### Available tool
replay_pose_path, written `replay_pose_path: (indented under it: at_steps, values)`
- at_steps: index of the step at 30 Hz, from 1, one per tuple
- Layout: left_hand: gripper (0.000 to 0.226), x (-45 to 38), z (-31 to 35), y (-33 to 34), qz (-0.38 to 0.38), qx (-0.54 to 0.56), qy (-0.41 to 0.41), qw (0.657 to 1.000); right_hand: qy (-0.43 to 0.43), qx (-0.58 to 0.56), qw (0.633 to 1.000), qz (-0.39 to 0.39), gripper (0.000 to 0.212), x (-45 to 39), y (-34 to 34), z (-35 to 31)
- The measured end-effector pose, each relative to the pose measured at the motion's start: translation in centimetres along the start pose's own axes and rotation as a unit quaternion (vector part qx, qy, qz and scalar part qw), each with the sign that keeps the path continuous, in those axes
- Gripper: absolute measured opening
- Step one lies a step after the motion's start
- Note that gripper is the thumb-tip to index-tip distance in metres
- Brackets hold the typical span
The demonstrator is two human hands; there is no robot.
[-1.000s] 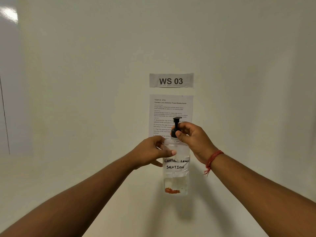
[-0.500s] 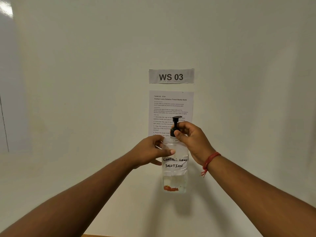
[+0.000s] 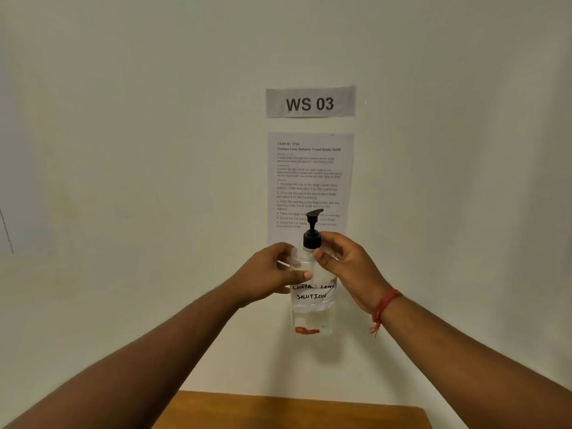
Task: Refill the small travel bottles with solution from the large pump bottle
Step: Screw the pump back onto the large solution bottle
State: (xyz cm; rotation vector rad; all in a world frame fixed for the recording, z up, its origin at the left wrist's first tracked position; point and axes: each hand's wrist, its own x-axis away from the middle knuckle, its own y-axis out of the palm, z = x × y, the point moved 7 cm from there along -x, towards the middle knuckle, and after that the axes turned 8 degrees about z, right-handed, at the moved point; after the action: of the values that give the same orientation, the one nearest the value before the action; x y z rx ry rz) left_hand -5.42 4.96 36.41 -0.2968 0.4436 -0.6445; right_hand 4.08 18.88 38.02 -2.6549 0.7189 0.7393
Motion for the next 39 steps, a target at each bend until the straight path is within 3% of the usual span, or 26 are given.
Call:
replay_pose_path:
  at_steps: [15, 29, 39]
  values:
    - [0.055, 4.8, -13.8, 8.0, -0.024, -0.019, -0.109, 0.994, 0.124, 0.035, 0.992, -0.009, 0.038, 9.7, 1.1, 15.0]
    - [0.062, 10.7, -26.4, 15.3, -0.063, -0.013, -0.227, 0.972, 0.268, 0.08, 0.96, -0.033, 0.057, 19.6, 3.5, 28.1]
    - [0.066, 13.8, -32.5, 17.7, -0.086, -0.025, -0.29, 0.953, 0.328, 0.099, 0.937, -0.062, 0.06, 24.1, 5.3, 33.0]
